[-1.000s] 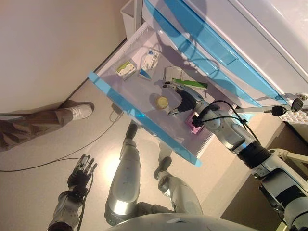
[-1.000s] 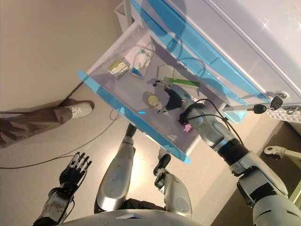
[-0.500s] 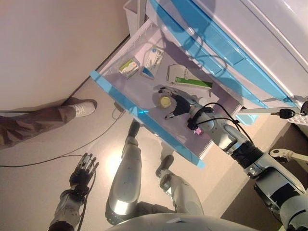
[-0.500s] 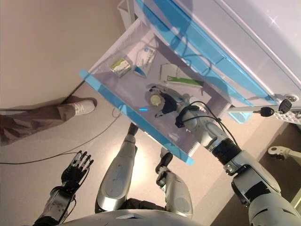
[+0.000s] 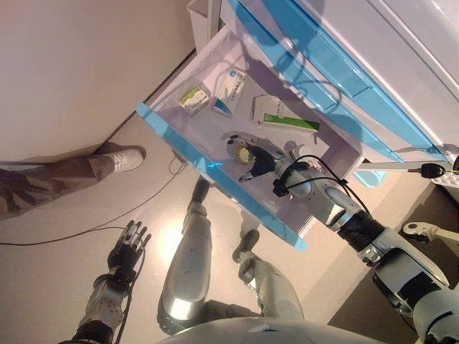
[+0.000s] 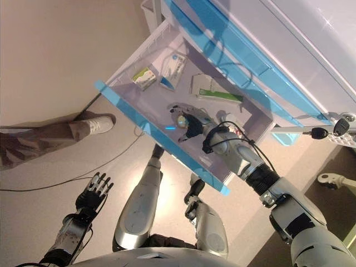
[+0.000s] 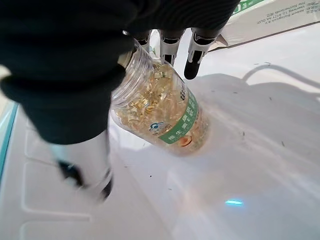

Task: Open the drawer and pick up the medicine

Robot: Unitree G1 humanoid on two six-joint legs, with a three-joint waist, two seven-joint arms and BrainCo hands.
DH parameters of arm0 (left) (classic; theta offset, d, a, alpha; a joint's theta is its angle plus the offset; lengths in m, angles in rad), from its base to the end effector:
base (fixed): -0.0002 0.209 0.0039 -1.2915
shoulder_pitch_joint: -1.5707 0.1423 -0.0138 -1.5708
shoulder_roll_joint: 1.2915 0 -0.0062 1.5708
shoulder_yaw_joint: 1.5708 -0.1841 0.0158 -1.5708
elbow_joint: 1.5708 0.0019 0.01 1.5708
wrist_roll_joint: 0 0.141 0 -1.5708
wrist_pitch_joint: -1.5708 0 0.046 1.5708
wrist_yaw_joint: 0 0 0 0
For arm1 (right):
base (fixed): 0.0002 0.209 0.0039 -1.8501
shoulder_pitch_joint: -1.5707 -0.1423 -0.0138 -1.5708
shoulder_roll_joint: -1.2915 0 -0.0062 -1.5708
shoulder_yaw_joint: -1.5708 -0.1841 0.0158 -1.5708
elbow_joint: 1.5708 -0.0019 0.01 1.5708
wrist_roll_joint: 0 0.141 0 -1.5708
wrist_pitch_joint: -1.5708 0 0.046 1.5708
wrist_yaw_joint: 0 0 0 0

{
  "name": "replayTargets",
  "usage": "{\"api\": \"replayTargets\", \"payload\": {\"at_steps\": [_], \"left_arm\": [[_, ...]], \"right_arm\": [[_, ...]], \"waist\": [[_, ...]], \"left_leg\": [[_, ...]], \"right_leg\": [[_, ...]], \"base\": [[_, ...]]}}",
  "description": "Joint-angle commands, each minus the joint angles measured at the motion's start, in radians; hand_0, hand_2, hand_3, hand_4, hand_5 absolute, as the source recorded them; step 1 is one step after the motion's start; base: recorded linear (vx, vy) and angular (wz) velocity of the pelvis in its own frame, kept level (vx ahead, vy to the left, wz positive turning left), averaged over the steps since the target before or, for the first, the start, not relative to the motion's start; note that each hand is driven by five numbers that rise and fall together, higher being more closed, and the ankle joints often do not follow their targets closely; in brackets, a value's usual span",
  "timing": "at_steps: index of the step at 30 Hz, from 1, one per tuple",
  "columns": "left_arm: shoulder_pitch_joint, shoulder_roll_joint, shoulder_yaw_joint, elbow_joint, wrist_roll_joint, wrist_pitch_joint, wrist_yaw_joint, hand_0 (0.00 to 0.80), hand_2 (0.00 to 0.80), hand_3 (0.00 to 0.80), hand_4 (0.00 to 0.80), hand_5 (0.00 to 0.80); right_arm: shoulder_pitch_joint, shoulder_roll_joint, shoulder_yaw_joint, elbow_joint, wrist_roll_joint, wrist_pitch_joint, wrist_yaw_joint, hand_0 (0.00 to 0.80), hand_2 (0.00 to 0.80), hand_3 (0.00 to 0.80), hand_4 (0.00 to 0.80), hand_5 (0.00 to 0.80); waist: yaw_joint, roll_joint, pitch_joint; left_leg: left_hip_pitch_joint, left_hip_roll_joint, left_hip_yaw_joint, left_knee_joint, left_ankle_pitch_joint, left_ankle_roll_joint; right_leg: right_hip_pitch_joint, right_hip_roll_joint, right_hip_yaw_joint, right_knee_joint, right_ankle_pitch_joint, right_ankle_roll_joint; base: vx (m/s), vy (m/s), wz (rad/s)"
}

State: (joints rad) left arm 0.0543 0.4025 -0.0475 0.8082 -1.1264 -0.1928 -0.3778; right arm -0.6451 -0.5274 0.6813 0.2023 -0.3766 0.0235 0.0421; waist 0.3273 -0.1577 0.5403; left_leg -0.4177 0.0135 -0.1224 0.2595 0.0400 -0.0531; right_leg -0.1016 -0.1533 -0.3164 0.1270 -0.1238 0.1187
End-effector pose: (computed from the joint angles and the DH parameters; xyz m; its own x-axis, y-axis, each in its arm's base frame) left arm 0.1258 0.2777 -0.0654 0.9035 0.1226 -0.4107 -0.3528 0.7570 -0.5500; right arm 0.2881 -0.1169 0.1166 0.8193 0.5729 -0.0254 -0.2389 0.3007 -0.9233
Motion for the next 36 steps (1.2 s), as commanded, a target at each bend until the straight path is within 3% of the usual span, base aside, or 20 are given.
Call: {"api": "replayTargets", "payload": {"at_steps": [1,27,28,29,30,32,33,34,35,36], "left_arm": [[0.048,-0.015,-0.015,-0.003,0.033,-0.004,-0.002,0.0,0.0,0.0,0.0,0.0],[0.053,-0.012,-0.014,-0.014,0.035,-0.003,-0.001,0.0,0.0,0.0,0.0,0.0],[0.053,-0.013,-0.015,-0.014,0.036,-0.003,-0.001,0.0,0.0,0.0,0.0,0.0],[0.052,-0.014,-0.014,-0.013,0.038,-0.003,-0.002,0.0,0.0,0.0,0.0,0.0],[0.051,-0.014,-0.016,-0.013,0.038,-0.003,-0.002,0.0,0.0,0.0,0.0,0.0],[0.049,-0.015,-0.015,-0.01,0.039,-0.003,-0.004,0.0,0.0,0.0,0.0,0.0],[0.047,-0.015,-0.015,-0.008,0.039,-0.002,-0.005,0.0,0.0,0.0,0.0,0.0],[0.046,-0.015,-0.015,-0.01,0.039,-0.001,-0.002,0.0,0.0,0.0,0.0,0.0],[0.045,-0.015,-0.015,-0.012,0.041,-0.002,0.0,0.0,0.0,0.0,0.0,0.0],[0.045,-0.015,-0.014,-0.013,0.041,-0.002,0.0,0.0,0.0,0.0,0.0,0.0]], "right_arm": [[-0.036,-0.004,0.018,-0.014,-0.022,-0.021,-0.023,0.8,0.8,0.8,0.8,0.8],[-0.024,-0.004,0.014,-0.017,-0.032,-0.029,-0.035,0.8,0.8,0.8,0.8,0.8],[-0.023,-0.004,0.014,-0.018,-0.028,-0.03,-0.038,0.678,0.678,0.678,0.678,0.678],[-0.023,0.0,0.013,-0.017,-0.031,-0.029,-0.035,0.668,0.668,0.668,0.668,0.668],[-0.023,0.001,0.013,-0.017,-0.034,-0.029,-0.034,0.8,0.8,0.8,0.8,0.8],[-0.022,-0.001,0.012,-0.021,-0.034,-0.035,-0.033,0.8,0.8,0.8,0.8,0.8],[-0.022,-0.001,0.013,-0.023,-0.031,-0.039,-0.037,0.718,0.718,0.718,0.718,0.718],[-0.021,-0.001,0.012,-0.026,-0.034,-0.037,-0.038,0.094,0.094,0.094,0.094,0.094],[-0.02,-0.001,0.009,-0.031,-0.043,-0.032,-0.036,0.0,0.0,0.0,0.0,0.0],[-0.02,-0.004,0.007,-0.042,-0.053,-0.026,-0.036,0.0,0.0,0.0,0.0,0.0]], "waist": [[0.001,0.024,-0.02],[-0.004,0.016,-0.02],[-0.005,0.016,-0.02],[-0.005,0.017,-0.02],[-0.005,0.017,-0.02],[-0.006,0.017,-0.02],[-0.007,0.017,-0.02],[-0.007,0.017,-0.02],[-0.008,0.017,-0.02],[-0.009,0.016,-0.02]], "left_leg": [[-0.009,-0.041,-0.02,0.079,-0.111,0.056],[-0.004,-0.037,-0.021,0.077,-0.115,0.057],[-0.003,-0.037,-0.021,0.077,-0.115,0.057],[-0.003,-0.037,-0.021,0.077,-0.115,0.058],[-0.003,-0.038,-0.021,0.077,-0.115,0.057],[0.0,-0.037,-0.02,0.076,-0.115,0.057],[0.001,-0.037,-0.019,0.074,-0.115,0.058],[0.001,-0.037,-0.019,0.075,-0.115,0.058],[0.002,-0.036,-0.019,0.074,-0.115,0.057],[0.005,-0.035,-0.018,0.072,-0.115,0.057]], "right_leg": [[-0.12,-0.038,0.029,0.076,0.136,0.001],[-0.119,-0.031,0.037,0.072,0.138,0.001],[-0.118,-0.031,0.038,0.072,0.138,0.001],[-0.119,-0.031,0.039,0.073,0.138,0.001],[-0.12,-0.031,0.039,0.073,0.138,0.001],[-0.116,-0.031,0.04,0.071,0.137,0.001],[-0.116,-0.031,0.04,0.071,0.138,0.001],[-0.116,-0.031,0.04,0.071,0.138,0.002],[-0.115,-0.031,0.041,0.071,0.139,0.002],[-0.113,-0.031,0.042,0.07,0.139,0.002]], "base": [[0.0,0.0,0.0],[0.0,0.0,0.0],[0.0,0.0,0.0],[0.0,0.0,0.0],[0.0,0.0,0.0],[0.0,0.0,0.0],[0.0,0.0,0.0],[0.0,0.0,0.0],[0.0,0.0,0.0],[0.0,0.0,0.0]]}}
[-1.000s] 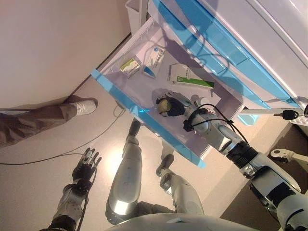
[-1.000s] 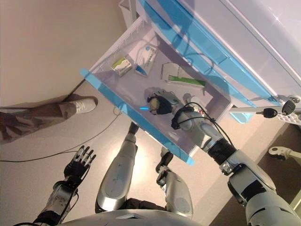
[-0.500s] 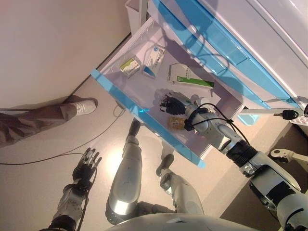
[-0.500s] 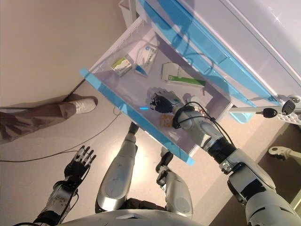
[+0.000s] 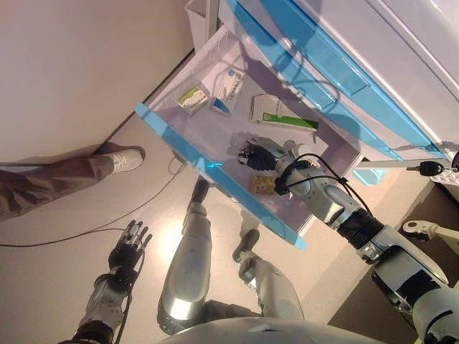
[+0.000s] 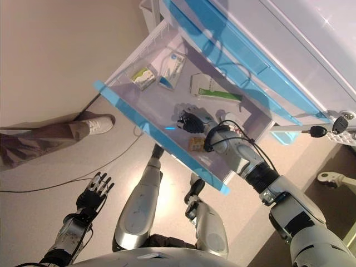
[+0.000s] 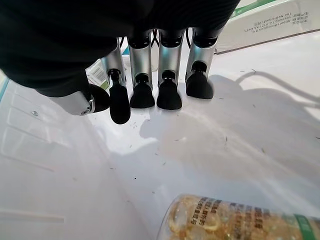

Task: Open the drawer and pick up the medicine

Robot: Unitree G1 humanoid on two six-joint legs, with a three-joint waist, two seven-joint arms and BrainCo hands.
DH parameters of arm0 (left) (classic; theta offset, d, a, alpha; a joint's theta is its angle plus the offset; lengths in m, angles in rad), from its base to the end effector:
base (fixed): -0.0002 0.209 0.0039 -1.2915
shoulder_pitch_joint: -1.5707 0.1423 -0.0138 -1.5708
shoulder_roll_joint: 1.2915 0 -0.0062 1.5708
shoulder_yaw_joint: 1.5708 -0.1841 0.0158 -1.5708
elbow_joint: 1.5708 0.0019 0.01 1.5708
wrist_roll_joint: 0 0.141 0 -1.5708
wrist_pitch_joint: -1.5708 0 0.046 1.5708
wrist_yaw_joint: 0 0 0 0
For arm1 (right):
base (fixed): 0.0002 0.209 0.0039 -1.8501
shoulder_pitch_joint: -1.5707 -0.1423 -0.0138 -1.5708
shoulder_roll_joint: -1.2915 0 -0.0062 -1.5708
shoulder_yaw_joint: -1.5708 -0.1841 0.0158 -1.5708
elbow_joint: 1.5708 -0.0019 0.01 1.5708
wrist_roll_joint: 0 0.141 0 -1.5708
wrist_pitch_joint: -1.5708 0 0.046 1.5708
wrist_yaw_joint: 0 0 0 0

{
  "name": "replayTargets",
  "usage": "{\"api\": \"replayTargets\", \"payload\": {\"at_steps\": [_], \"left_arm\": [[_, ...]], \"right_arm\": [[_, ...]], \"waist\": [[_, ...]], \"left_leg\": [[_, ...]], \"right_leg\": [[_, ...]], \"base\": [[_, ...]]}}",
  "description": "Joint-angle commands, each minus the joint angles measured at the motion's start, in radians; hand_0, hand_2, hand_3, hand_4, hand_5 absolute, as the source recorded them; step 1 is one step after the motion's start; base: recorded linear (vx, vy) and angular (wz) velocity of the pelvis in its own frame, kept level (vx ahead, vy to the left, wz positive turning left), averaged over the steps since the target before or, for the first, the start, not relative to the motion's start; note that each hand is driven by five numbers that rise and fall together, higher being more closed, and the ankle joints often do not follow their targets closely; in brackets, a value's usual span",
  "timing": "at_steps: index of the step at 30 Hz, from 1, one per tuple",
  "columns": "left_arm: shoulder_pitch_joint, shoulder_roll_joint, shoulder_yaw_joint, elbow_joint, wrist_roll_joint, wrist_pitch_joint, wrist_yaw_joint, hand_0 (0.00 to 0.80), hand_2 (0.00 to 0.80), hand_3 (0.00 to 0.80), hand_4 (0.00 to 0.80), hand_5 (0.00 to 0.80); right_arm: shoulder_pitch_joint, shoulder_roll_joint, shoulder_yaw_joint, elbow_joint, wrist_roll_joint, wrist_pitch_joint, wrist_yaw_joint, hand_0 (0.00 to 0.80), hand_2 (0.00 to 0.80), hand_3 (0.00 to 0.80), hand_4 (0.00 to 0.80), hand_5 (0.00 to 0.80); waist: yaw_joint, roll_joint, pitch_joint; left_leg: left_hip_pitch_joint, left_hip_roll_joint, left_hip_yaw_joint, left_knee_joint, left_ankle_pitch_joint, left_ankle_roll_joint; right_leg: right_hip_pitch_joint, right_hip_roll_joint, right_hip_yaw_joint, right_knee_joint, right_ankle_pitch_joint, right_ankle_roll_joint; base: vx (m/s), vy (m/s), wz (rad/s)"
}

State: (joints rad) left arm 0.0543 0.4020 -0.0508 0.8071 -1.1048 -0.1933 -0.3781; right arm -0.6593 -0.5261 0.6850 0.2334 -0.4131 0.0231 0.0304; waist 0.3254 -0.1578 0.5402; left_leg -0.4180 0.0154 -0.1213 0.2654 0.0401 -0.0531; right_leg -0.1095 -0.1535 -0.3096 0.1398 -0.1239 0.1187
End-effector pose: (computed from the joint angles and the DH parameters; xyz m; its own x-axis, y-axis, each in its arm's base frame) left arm 0.1261 0.2770 -0.0654 0.9035 0.1112 -0.4140 -0.3413 0.7709 -0.5378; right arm 0.2917 -0.1187 0.1159 0.8310 0.5556 -0.0265 -0.2110 0.2707 -0.9393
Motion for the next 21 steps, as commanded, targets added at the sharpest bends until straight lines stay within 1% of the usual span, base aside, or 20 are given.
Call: {"api": "replayTargets", "payload": {"at_steps": [1,6,13,21], "left_arm": [[0.047,-0.015,-0.009,-0.013,0.018,-0.001,0.004,0.0,0.0,0.0,0.0,0.0],[0.054,-0.013,0.0,-0.015,0.016,-0.005,0.008,0.0,0.0,0.0,0.0,0.0],[0.063,-0.006,0.024,-0.024,0.017,-0.008,0.012,0.0,0.0,0.0,0.0,0.0],[0.065,0.001,0.047,-0.03,0.018,-0.002,0.024,0.0,0.0,0.0,0.0,0.0]], "right_arm": [[-0.006,-0.011,-0.001,-0.087,-0.031,-0.024,-0.03,0.0,0.0,0.0,0.0,0.0],[-0.005,-0.047,-0.027,-0.167,-0.079,-0.005,-0.025,0.0,0.0,0.0,0.0,0.0],[0.016,-0.12,-0.066,-0.286,-0.147,0.054,0.079,0.0,0.0,0.0,0.0,0.0],[0.06,-0.176,-0.08,-0.372,-0.24,0.059,0.174,0.0,0.0,0.0,0.0,0.0]], "waist": [[-0.008,0.014,-0.02],[-0.015,0.003,-0.02],[-0.03,-0.021,-0.02],[-0.046,-0.039,-0.02]], "left_leg": [[0.009,-0.037,-0.018,0.064,-0.116,0.057],[0.021,-0.029,-0.013,0.056,-0.116,0.057],[0.034,-0.017,0.004,0.045,-0.119,0.059],[0.048,-0.008,0.017,0.036,-0.124,0.061]], "right_leg": [[-0.102,-0.03,0.036,0.054,0.14,0.003],[-0.093,-0.025,0.042,0.049,0.145,0.009],[-0.086,-0.017,0.055,0.04,0.15,0.015],[-0.084,-0.009,0.069,0.038,0.151,0.018]], "base": [[0.0,0.0,0.0],[0.0,0.0,0.0],[0.0,0.0,0.0],[-0.01,-0.015,-0.07]]}}
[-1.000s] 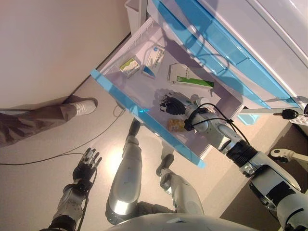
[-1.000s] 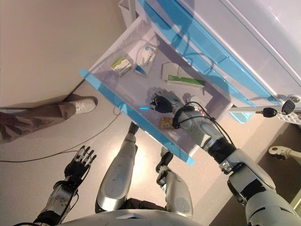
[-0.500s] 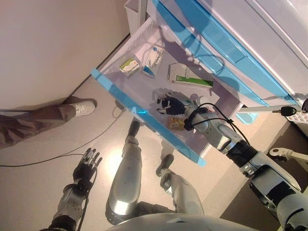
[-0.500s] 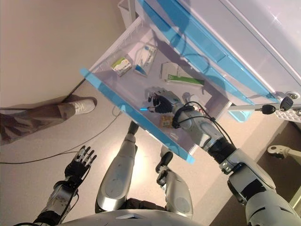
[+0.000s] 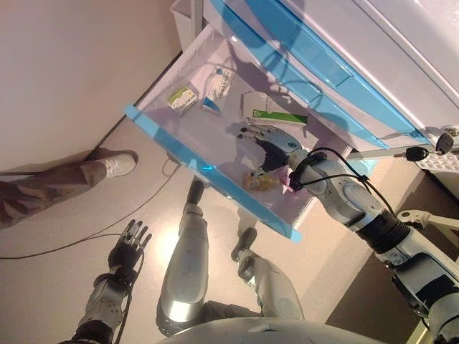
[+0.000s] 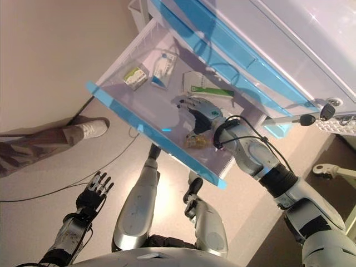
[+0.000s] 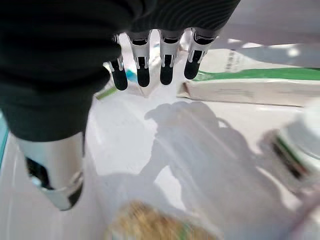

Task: Open the drawer and pick up the medicine

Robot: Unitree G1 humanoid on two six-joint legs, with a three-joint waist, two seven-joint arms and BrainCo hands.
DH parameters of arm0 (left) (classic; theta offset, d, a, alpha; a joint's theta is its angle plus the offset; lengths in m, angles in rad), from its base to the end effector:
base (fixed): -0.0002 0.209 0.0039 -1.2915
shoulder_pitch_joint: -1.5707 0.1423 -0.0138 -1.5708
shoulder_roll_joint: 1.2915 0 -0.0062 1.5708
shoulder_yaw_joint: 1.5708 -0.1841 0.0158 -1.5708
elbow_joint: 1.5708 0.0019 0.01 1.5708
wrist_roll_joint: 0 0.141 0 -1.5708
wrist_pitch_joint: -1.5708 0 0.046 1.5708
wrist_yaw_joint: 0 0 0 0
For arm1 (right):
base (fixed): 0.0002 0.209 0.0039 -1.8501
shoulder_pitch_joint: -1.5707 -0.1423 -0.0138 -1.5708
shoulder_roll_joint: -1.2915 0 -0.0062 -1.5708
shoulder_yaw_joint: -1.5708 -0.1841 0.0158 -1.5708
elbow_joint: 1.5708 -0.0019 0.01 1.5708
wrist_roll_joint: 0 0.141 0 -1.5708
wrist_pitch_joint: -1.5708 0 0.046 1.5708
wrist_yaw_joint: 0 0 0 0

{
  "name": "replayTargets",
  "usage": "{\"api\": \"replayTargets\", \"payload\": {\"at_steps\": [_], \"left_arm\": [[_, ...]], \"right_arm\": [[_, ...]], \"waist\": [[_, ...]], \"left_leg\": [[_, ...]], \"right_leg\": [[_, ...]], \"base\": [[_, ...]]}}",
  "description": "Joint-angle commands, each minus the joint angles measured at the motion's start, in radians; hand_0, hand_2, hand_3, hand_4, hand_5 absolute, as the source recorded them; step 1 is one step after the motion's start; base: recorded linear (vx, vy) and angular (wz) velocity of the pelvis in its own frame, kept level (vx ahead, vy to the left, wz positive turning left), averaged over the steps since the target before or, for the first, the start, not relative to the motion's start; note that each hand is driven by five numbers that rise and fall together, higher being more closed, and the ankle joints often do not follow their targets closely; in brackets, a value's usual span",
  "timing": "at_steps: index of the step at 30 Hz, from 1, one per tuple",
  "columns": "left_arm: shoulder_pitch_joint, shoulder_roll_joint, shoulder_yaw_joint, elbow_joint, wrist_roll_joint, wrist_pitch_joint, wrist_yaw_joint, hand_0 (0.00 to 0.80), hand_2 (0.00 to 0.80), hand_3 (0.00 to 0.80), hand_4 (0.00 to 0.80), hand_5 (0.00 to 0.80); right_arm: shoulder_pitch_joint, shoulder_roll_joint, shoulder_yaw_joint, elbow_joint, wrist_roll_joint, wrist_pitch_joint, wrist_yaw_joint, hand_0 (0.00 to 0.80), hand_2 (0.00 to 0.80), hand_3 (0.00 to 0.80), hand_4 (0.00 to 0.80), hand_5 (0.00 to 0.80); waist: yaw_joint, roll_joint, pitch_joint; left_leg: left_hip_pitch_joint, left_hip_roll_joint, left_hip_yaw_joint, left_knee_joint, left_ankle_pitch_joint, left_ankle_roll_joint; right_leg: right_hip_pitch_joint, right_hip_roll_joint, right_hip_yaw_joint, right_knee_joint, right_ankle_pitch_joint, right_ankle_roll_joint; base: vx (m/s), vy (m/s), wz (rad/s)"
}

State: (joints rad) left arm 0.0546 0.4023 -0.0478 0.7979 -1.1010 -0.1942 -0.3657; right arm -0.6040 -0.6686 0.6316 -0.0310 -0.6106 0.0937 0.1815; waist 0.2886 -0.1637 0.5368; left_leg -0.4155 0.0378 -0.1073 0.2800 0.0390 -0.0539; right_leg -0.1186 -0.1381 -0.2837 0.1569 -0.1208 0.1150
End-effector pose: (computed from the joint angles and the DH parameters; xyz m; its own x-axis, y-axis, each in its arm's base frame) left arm 0.1274 0.2770 -0.0643 0.9033 0.1191 -0.4122 -0.3453 0.7722 -0.5334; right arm 0.2732 -0.1357 0.1466 0.8274 0.5589 -0.0556 -0.0914 0.0364 -0.9952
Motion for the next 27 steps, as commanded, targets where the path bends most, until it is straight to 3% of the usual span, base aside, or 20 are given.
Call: {"api": "replayTargets", "payload": {"at_steps": [1,8,15,27], "left_arm": [[0.066,0.002,0.046,-0.022,0.016,-0.001,0.013,0.0,0.0,0.0,0.0,0.0],[0.068,0.01,0.053,-0.017,0.01,-0.003,0.015,0.0,0.0,0.0,0.0,0.0],[0.058,0.016,0.044,-0.02,0.008,0.002,0.018,0.0,0.0,0.0,0.0,0.0],[0.028,0.01,0.003,-0.009,0.006,0.01,0.023,0.0,0.0,0.0,0.0,0.0]], "right_arm": [[0.015,-0.042,-0.027,-0.115,-0.056,-0.011,0.035,0.0,0.0,0.0,0.0,0.0],[0.084,-0.077,-0.034,-0.124,-0.077,-0.018,0.078,0.0,0.0,0.0,0.0,0.0],[0.137,-0.055,0.007,-0.057,-0.142,-0.008,0.068,0.0,0.0,0.0,0.0,0.0],[0.133,0.057,0.115,0.202,-0.205,0.053,-0.086,0.0,0.0,0.0,0.0,0.0]], "waist": [[-0.011,-0.035,-0.017],[-0.022,-0.046,-0.017],[-0.027,-0.046,-0.017],[-0.014,-0.014,-0.017]], "left_leg": [[0.048,-0.029,0.004,0.02,-0.124,0.063],[0.059,-0.027,0.011,0.011,-0.125,0.063],[0.049,-0.029,0.01,0.017,-0.127,0.064],[0.019,-0.048,-0.011,0.025,-0.12,0.066]], "right_leg": [[-0.075,-0.023,0.044,0.021,0.149,0.022],[-0.069,-0.02,0.048,0.014,0.148,0.022],[-0.078,-0.019,0.048,0.016,0.147,0.019],[-0.1,-0.03,0.036,0.021,0.145,0.012]], "base": [[0.0,0.0,0.0],[-0.001,-0.003,-0.03],[-0.001,0.001,-0.03],[0.0,0.003,0.0]]}}
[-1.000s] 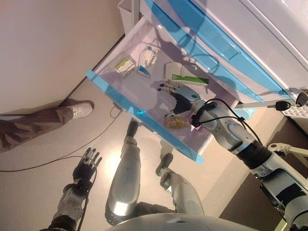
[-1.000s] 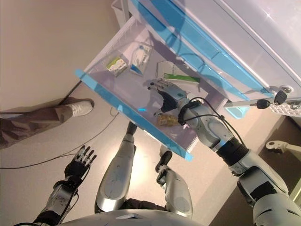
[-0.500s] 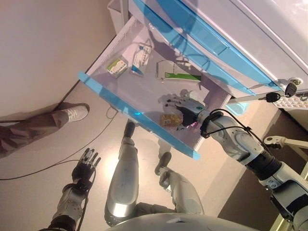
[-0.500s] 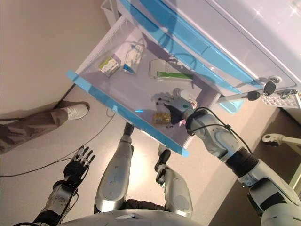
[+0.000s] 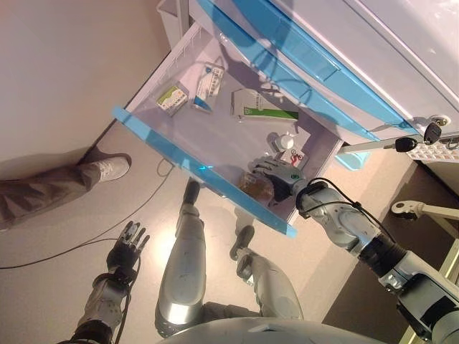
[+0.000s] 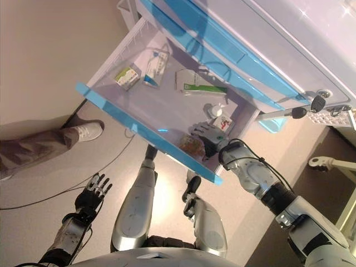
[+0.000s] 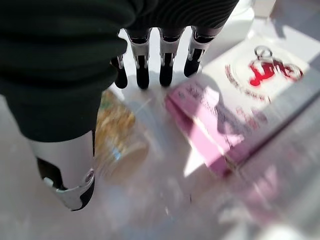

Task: Open the drawer and pick up the medicine

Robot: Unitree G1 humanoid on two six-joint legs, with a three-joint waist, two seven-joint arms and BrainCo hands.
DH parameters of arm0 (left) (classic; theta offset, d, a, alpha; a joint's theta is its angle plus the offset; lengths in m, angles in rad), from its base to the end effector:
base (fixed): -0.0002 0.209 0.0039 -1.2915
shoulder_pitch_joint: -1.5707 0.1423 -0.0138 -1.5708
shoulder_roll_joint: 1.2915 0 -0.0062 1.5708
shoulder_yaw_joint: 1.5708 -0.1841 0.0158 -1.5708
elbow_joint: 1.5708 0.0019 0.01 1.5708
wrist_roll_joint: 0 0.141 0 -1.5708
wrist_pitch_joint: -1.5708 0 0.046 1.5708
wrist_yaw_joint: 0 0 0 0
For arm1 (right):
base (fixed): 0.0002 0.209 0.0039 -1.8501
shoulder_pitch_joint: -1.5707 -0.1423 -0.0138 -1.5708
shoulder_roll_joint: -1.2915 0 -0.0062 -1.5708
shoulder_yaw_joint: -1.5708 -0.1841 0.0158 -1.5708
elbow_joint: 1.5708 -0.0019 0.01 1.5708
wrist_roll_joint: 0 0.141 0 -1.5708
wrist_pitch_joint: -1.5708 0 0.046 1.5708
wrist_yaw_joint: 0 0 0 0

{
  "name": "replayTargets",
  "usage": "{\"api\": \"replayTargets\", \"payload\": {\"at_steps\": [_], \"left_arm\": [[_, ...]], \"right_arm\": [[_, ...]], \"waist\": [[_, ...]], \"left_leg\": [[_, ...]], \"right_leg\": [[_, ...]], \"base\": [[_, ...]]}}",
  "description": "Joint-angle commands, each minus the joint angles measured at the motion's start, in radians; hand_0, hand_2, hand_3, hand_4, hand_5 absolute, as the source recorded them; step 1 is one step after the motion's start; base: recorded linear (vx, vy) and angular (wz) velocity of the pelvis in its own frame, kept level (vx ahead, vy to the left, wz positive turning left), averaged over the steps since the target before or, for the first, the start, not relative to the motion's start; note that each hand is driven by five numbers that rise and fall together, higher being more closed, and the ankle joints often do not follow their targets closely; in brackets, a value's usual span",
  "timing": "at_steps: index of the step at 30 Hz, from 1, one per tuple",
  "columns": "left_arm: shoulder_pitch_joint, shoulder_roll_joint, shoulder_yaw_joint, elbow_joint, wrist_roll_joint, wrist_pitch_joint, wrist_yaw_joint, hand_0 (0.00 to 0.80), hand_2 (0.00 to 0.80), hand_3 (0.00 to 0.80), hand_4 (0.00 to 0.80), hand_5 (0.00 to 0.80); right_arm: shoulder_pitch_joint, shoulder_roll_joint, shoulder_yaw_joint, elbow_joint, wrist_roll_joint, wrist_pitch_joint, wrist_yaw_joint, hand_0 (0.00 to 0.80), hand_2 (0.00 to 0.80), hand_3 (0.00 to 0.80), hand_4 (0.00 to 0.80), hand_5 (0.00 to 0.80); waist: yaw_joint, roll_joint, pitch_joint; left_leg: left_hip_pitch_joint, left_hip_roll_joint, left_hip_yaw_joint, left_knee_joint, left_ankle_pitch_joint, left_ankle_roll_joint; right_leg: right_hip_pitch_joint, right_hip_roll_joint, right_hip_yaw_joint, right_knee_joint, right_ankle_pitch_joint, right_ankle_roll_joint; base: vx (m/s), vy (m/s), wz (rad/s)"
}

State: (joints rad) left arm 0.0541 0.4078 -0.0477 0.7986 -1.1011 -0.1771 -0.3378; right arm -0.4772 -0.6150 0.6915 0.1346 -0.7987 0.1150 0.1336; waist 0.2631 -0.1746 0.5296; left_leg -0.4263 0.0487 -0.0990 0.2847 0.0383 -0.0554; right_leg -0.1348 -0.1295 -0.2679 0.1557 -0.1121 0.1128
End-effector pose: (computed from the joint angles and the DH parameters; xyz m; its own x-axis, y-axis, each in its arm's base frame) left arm 0.1273 0.2781 -0.0641 0.8890 0.1329 -0.4382 -0.3719 0.7679 -0.5216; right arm 0.2638 -0.1461 0.0834 0.8705 0.4342 -0.2315 -0.1989 -0.1199 -0.9727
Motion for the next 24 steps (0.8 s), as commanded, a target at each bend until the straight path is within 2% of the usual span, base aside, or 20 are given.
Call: {"api": "replayTargets", "payload": {"at_steps": [1,12,24], "left_arm": [[0.026,0.003,0.0,-0.01,0.007,-0.007,-0.004,0.0,0.0,0.0,0.0,0.0],[0.007,-0.017,-0.034,-0.025,0.021,-0.005,0.012,0.0,0.0,0.0,0.0,0.0],[0.016,-0.019,-0.032,-0.039,0.025,0.0,0.016,0.0,0.0,0.0,0.0,0.0]], "right_arm": [[0.003,0.012,0.06,0.053,-0.016,0.035,-0.052,0.0,0.0,0.0,0.0,0.0],[-0.045,0.11,0.076,0.196,0.042,0.086,-0.162,0.0,0.0,0.0,0.0,0.0],[-0.065,0.151,0.071,0.23,0.061,0.101,-0.12,0.0,0.0,0.0,0.0,0.0]], "waist": [[0.012,0.0,-0.01],[0.026,0.022,-0.01],[0.033,0.026,-0.01]], "left_leg": [[0.027,-0.06,-0.021,0.022,-0.119,0.069],[0.0,-0.073,-0.037,0.037,-0.115,0.07],[0.001,-0.072,-0.039,0.033,-0.111,0.071]], "right_leg": [[-0.086,-0.039,0.019,0.024,0.135,0.013],[-0.102,-0.046,0.01,0.028,0.138,0.009],[-0.104,-0.046,0.009,0.028,0.143,0.01]], "base": [[0.007,0.021,0.03],[0.001,0.01,0.05],[0.0,0.0,0.0]]}}
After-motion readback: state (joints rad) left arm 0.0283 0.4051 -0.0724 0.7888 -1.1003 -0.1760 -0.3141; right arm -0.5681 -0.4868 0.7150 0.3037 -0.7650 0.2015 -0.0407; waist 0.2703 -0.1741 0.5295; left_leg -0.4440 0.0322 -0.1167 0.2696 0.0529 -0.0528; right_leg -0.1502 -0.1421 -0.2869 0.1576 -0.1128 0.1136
